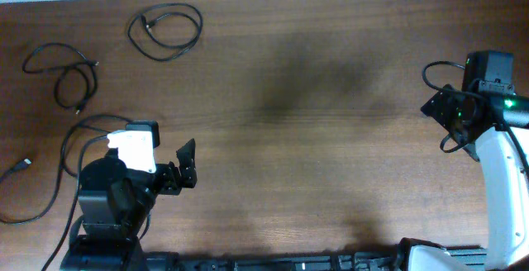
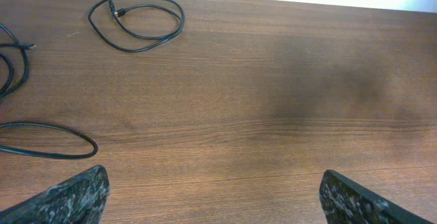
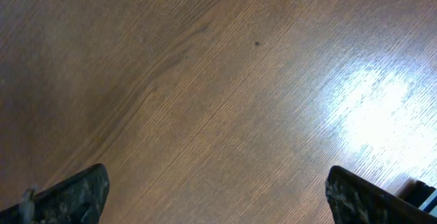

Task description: Untangle cables

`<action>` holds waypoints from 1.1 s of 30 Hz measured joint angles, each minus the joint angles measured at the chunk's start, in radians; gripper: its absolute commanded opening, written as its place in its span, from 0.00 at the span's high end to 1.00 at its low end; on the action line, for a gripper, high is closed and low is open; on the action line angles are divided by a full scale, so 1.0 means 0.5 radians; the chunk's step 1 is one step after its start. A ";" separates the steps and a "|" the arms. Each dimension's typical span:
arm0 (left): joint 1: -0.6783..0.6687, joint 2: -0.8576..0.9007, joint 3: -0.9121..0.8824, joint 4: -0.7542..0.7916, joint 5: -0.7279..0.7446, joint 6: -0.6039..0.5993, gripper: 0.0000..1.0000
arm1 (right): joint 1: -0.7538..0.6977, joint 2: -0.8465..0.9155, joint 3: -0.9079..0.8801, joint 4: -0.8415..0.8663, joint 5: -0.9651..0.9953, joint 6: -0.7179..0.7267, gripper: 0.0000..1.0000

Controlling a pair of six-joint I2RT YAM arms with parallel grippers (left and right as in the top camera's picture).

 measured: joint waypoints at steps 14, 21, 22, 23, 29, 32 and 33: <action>0.000 -0.678 0.000 -0.050 0.001 0.008 0.01 | 0.000 0.000 0.000 -0.002 0.000 0.000 0.01; 0.000 -1.011 0.000 -0.052 0.000 0.008 0.01 | 0.000 0.000 0.000 0.000 0.000 -0.001 0.01; 0.001 -1.044 0.000 -0.058 0.000 0.008 0.01 | 0.000 0.000 0.000 0.002 -0.001 0.000 0.01; 0.000 -1.077 0.000 -0.057 0.000 0.008 0.01 | 0.000 0.000 0.000 0.001 0.000 0.000 0.01; 0.000 -1.184 0.013 -0.543 0.002 0.014 0.01 | 0.000 0.000 0.000 0.001 -0.001 0.001 0.01; 0.000 -1.184 -0.006 -0.507 -0.052 0.015 0.01 | 0.000 0.000 0.000 -0.001 0.000 0.000 0.01; 0.000 -1.186 -0.031 -0.428 -0.061 0.015 0.01 | 0.000 0.002 0.000 0.002 -0.001 -0.001 0.01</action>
